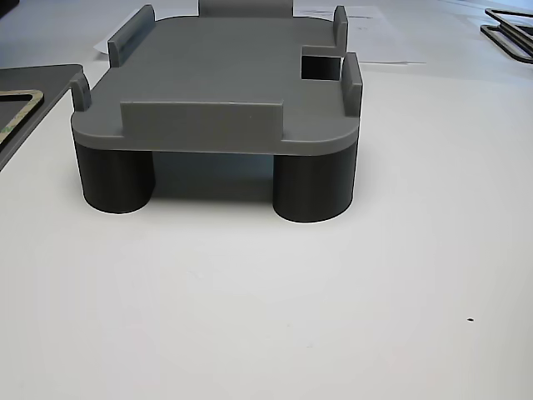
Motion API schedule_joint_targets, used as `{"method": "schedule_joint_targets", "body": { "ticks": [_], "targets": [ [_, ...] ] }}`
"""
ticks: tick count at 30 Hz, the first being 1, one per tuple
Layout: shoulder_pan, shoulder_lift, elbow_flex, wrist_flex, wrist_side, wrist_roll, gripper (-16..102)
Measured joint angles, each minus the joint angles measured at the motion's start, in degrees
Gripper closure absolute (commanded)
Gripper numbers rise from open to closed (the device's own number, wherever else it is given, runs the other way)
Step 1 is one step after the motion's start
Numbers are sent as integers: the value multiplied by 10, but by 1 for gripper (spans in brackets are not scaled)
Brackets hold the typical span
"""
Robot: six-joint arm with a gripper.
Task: Move top rectangular frame to the holder.
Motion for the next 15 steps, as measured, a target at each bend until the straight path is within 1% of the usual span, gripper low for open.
{"method": "schedule_joint_targets", "body": {
  "ticks": [3, 5, 11, 13, 15],
  "targets": [
    [43, 0, -27, 23, 34, -91, -14],
    [60, 2, -29, 26, 48, -129, -14],
    [103, 11, -17, 26, 76, -141, -14],
    [114, 11, -17, 26, 77, -143, -14],
    [115, 10, -21, 26, 65, -160, -14]
  ]
}}
